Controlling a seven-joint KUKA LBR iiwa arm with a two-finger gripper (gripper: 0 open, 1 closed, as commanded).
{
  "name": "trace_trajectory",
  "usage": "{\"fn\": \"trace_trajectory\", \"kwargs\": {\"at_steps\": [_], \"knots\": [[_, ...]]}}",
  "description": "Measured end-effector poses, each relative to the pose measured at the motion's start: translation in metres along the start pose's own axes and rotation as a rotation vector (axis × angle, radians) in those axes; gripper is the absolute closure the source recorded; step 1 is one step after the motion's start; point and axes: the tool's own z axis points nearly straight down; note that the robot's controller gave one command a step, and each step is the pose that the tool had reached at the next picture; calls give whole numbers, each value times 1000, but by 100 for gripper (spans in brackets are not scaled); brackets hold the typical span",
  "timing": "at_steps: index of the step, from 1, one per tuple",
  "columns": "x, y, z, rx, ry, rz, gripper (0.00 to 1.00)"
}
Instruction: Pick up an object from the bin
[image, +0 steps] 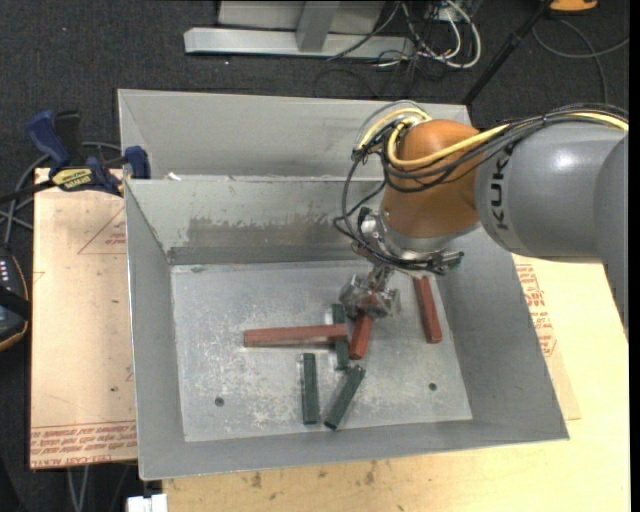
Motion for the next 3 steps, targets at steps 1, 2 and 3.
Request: {"fn": "trace_trajectory", "kwargs": {"at_steps": [1,2,3], "knots": [[2,-1,0,1,2,3,0],[2,-1,0,2,2,3,100],[45,3,-153,8,2,-339,100]]}}
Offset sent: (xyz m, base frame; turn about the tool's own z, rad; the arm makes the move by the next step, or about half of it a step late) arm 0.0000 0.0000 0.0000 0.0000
